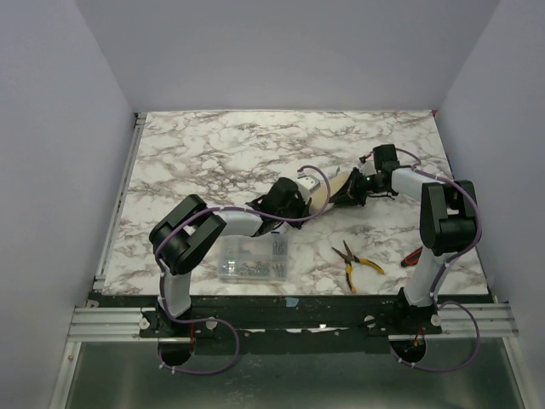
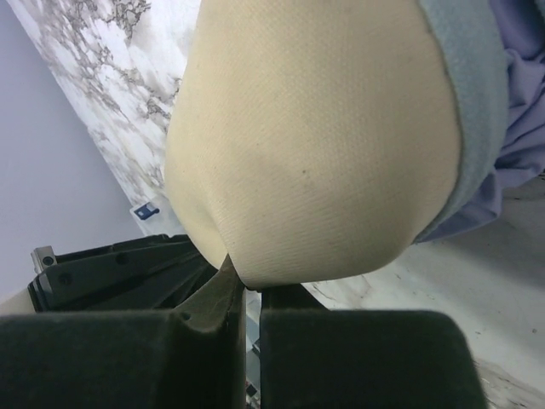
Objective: Open the umbrella
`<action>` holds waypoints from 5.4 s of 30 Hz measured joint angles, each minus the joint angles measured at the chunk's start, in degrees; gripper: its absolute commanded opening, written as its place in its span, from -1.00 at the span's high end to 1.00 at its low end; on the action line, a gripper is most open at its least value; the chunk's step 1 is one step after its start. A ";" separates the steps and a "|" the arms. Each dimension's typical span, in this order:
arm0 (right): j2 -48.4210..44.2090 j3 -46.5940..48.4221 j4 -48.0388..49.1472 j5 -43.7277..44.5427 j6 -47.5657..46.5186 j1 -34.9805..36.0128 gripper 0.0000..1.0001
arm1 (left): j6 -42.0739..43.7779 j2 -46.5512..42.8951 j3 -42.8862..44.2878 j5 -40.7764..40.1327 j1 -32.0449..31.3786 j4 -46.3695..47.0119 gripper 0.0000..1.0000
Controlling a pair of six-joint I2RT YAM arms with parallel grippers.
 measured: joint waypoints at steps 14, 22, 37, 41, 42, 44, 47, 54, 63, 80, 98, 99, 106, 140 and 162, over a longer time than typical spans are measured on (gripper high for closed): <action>0.42 1.22 -4.55 -3.08 -13.18 -0.90 0.99 | 0.90 -1.05 -1.18 0.28 0.72 -0.63 1.00; 2.01 4.11 -10.82 -5.51 -25.29 -1.09 0.99 | 2.58 -2.21 -2.23 1.31 0.87 -1.01 1.00; 7.63 10.84 -25.46 -11.39 -48.70 -1.18 0.99 | 8.02 -4.17 -5.05 5.31 0.87 0.02 1.00; 8.13 11.15 -27.93 -12.09 -52.89 -1.16 0.99 | 9.44 -4.46 -5.20 5.57 0.87 0.15 1.00; 8.22 11.26 -28.37 -12.17 -53.77 -1.11 0.99 | 9.90 -4.44 -5.05 5.60 0.87 -0.09 1.00; 8.39 11.69 -29.46 -12.22 -55.58 -1.01 0.99 | 10.95 -4.39 -4.22 5.57 0.87 -0.87 1.00; 8.70 12.28 -30.75 -12.17 -57.77 -0.96 0.99 | 11.96 -3.85 -2.16 5.55 0.94 -2.23 1.00; 9.07 13.05 -33.07 -12.15 -61.48 -0.68 0.99 | 12.17 -1.62 2.58 5.55 1.27 -5.68 1.00; 9.11 13.03 -34.71 -12.13 -64.15 -0.57 0.99 | 7.52 2.43 12.00 5.46 2.12 -12.02 1.00; 9.81 14.47 -36.52 -11.58 -64.83 -0.17 0.65 | 0.81 9.18 22.62 4.92 3.50 -18.67 0.33; 10.08 18.71 -38.12 -13.94 -56.33 0.13 -0.11 | 3.67 -5.55 13.31 4.96 8.31 -14.51 -0.96; 9.60 18.78 -37.99 -14.43 -55.63 0.13 -0.12 | 3.89 -6.19 12.85 4.96 8.33 -14.34 -0.97; 8.33 20.65 -36.26 -18.05 -50.97 0.57 -0.14 | 4.55 -8.20 10.32 5.68 8.55 -13.86 -0.97; 6.91 19.23 -6.05 -21.38 -20.41 10.99 -0.70 | -8.15 -7.67 6.86 2.95 7.19 -14.23 -0.71; -5.25 15.37 -17.81 12.02 -21.90 8.81 -0.26 | -9.01 -5.55 7.02 1.53 8.85 -18.62 -0.25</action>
